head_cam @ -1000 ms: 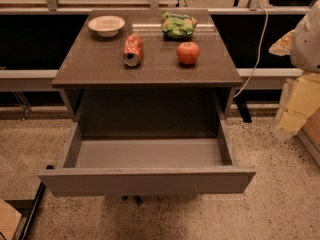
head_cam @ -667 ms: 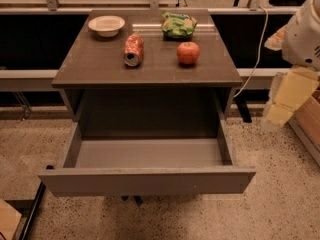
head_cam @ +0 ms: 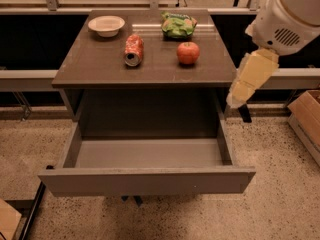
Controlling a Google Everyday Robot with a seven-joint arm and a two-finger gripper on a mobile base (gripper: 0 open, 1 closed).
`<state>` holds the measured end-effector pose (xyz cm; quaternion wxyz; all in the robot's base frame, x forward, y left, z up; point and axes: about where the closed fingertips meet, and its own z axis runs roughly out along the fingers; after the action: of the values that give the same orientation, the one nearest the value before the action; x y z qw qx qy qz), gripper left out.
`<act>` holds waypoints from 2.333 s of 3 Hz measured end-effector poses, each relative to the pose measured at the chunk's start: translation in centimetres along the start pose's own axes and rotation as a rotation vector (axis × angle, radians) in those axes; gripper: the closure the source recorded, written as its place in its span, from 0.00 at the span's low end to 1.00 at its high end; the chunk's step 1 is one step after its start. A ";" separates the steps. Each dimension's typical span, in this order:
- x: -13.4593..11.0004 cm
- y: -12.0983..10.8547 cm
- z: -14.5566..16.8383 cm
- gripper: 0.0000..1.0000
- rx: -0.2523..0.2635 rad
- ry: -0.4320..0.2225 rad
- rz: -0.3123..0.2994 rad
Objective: Place apple into top drawer
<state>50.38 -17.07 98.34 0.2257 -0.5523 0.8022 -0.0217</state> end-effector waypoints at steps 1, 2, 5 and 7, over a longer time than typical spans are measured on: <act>-1.3 -1.2 0.6 0.00 0.010 -0.019 0.010; -2.4 -2.8 1.2 0.00 0.025 -0.042 0.018; -2.8 -4.2 2.2 0.00 -0.009 -0.098 0.080; -2.3 -6.2 6.5 0.00 -0.035 -0.281 0.308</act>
Offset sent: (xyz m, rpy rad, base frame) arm 0.0603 0.0173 0.0111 0.0591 -0.0577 -0.0235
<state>58.96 -16.02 94.99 0.3265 -0.4247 0.8380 0.1041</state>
